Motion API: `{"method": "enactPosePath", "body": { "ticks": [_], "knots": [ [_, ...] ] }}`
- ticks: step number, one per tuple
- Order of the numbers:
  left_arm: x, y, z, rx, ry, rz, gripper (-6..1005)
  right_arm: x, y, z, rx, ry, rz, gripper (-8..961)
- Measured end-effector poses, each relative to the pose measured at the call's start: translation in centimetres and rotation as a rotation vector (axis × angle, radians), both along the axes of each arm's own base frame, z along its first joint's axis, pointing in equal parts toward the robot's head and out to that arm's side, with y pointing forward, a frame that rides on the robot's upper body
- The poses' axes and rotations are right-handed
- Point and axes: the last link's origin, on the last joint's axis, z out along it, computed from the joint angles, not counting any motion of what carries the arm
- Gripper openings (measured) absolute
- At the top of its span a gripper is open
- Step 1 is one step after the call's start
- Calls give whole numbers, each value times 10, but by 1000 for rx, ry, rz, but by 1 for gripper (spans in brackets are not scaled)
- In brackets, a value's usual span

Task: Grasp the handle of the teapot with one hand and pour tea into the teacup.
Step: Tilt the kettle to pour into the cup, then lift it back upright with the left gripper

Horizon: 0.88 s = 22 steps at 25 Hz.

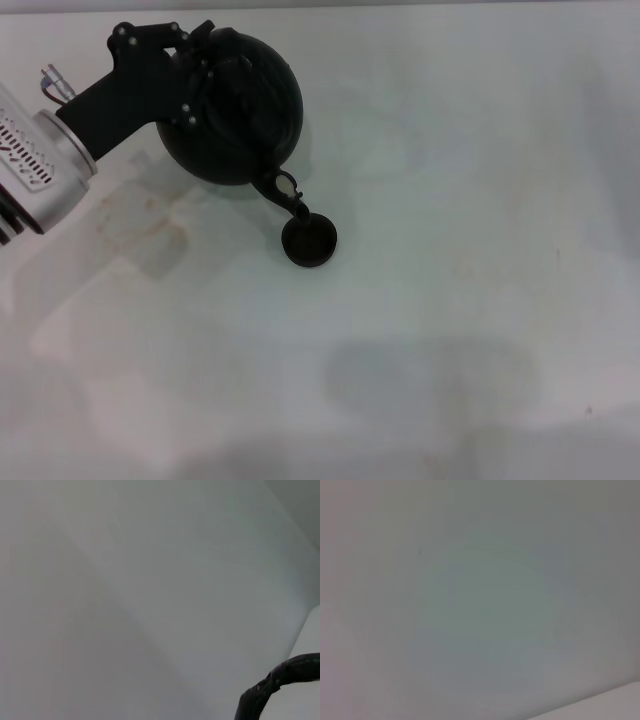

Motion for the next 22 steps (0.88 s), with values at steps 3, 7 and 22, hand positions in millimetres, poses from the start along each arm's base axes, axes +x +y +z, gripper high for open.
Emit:
{"method": "enactPosePath", "body": {
  "ticks": [3,7,22],
  "knots": [
    [0,0,0,5,9,-7,104,0,1,1,0,-2,-2,828],
    [0,-1,-1,11,26,-20,105,0,1,1,1,-3,-2,828],
    [4,2,-1,30,63,-55,105,-1,4,2,1,-2,-5,828]
  ]
}}
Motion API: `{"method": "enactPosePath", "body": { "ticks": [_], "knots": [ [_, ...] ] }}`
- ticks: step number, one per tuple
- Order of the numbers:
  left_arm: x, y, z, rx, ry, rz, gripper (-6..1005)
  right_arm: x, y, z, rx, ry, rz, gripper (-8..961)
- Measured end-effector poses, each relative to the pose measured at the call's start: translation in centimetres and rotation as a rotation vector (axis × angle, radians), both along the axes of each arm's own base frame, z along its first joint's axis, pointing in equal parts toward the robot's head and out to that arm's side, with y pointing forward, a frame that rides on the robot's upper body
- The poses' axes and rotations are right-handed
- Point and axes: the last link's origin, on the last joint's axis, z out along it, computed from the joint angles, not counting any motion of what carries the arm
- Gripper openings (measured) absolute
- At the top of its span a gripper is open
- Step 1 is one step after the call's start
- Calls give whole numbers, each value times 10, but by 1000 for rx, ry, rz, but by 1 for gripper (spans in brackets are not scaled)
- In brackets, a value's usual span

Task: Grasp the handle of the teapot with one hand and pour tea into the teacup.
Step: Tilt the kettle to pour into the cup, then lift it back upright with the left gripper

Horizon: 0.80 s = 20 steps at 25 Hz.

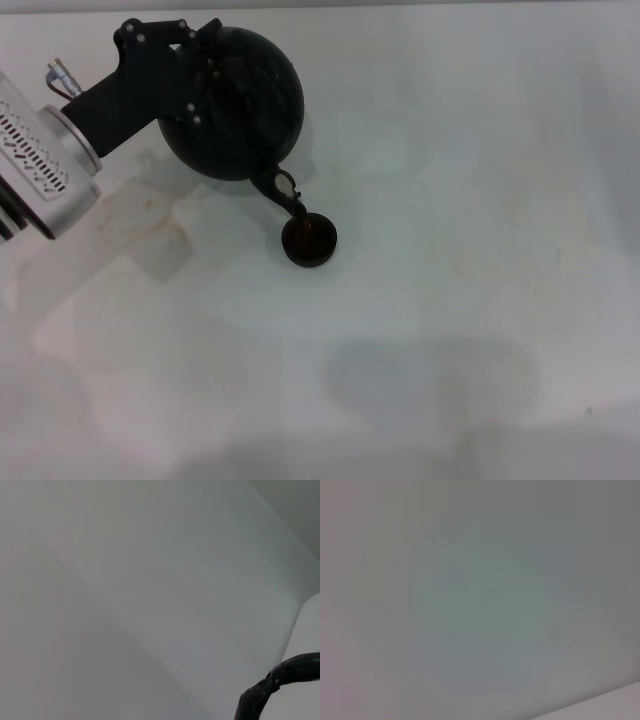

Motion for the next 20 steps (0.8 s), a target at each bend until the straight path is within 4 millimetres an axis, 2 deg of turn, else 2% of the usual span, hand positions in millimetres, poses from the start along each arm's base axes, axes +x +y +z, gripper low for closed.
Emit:
{"method": "enactPosePath", "body": {
  "ticks": [20],
  "knots": [
    [0,-2,-1,5,0,-2,103,0,0,0,4,13,0,827]
  ]
}}
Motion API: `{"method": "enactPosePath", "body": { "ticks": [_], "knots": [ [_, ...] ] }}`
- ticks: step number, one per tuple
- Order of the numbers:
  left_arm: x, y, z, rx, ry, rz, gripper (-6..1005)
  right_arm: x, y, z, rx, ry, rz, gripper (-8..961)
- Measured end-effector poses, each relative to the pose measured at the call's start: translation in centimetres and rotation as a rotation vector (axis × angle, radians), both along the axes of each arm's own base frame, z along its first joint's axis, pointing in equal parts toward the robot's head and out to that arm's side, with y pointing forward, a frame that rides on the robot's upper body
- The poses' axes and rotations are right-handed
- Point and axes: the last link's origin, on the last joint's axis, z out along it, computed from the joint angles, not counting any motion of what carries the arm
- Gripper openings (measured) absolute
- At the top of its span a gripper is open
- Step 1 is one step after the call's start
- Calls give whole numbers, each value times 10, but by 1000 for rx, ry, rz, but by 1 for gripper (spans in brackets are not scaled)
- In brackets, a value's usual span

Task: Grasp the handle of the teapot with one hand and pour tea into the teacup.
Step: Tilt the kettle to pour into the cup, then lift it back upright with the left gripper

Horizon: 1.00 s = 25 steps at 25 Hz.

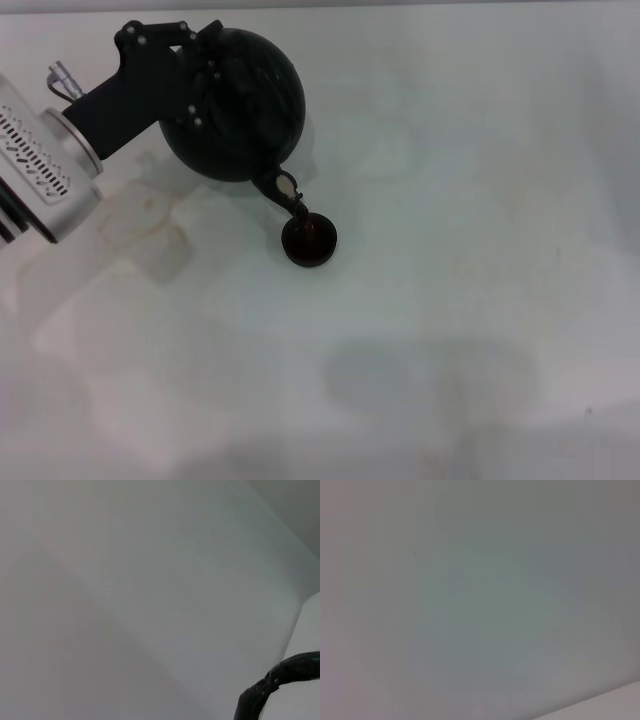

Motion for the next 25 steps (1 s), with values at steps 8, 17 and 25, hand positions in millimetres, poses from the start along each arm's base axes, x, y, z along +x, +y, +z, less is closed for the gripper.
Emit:
{"method": "enactPosePath", "body": {
  "ticks": [8,17,25],
  "knots": [
    [0,0,0,1,-1,0,103,1,0,-1,-8,0,-11,827],
    [4,-3,3,18,-71,3,104,1,3,-3,-21,-2,-20,827],
    [5,-7,-1,6,-92,5,105,3,2,-5,-31,-3,-34,827]
  ]
}}
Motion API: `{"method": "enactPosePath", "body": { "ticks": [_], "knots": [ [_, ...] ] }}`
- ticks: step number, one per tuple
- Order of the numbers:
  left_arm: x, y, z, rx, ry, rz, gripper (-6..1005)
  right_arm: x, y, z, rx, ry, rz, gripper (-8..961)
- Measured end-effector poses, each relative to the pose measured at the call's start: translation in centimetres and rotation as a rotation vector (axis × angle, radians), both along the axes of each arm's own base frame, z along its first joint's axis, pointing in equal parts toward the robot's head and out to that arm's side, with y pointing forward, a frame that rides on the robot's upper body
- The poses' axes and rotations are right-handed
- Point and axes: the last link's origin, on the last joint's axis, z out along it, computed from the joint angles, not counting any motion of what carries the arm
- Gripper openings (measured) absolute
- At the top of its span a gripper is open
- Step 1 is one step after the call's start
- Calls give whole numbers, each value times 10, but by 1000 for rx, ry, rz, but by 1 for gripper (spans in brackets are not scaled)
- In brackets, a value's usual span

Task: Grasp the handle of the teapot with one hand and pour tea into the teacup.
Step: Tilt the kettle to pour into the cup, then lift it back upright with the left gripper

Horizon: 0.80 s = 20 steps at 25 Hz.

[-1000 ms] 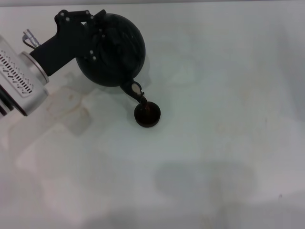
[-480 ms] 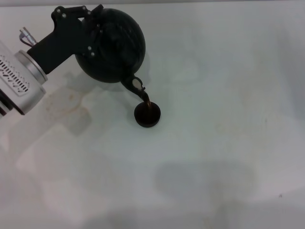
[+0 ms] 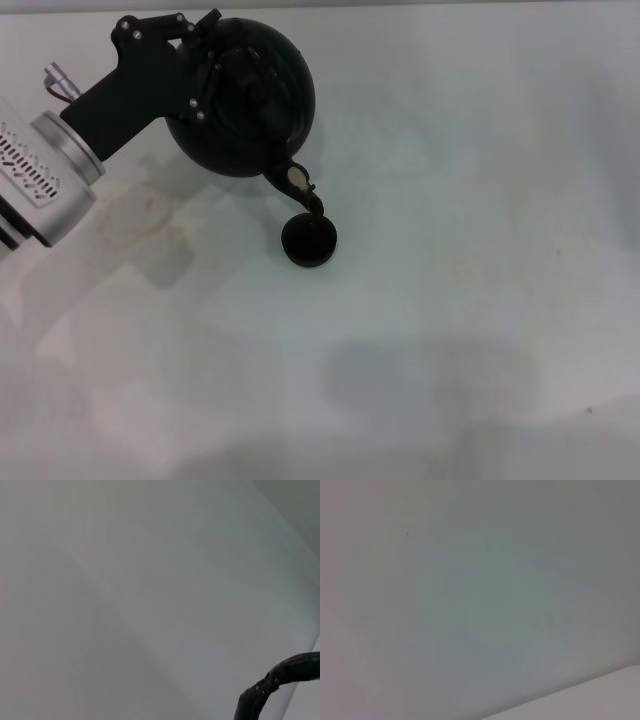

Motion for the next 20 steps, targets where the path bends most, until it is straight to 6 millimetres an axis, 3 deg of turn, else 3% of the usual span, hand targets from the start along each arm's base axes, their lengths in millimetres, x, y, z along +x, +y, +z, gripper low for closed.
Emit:
{"method": "enactPosePath", "body": {
  "ticks": [12,20],
  "knots": [
    [-2,-4,-3,12,-73,54,106,1,0,0,-3,0,-7,828],
    [-3,-12,0,51,-219,124,106,1,0,-1,-7,-1,-7,827]
  ]
}}
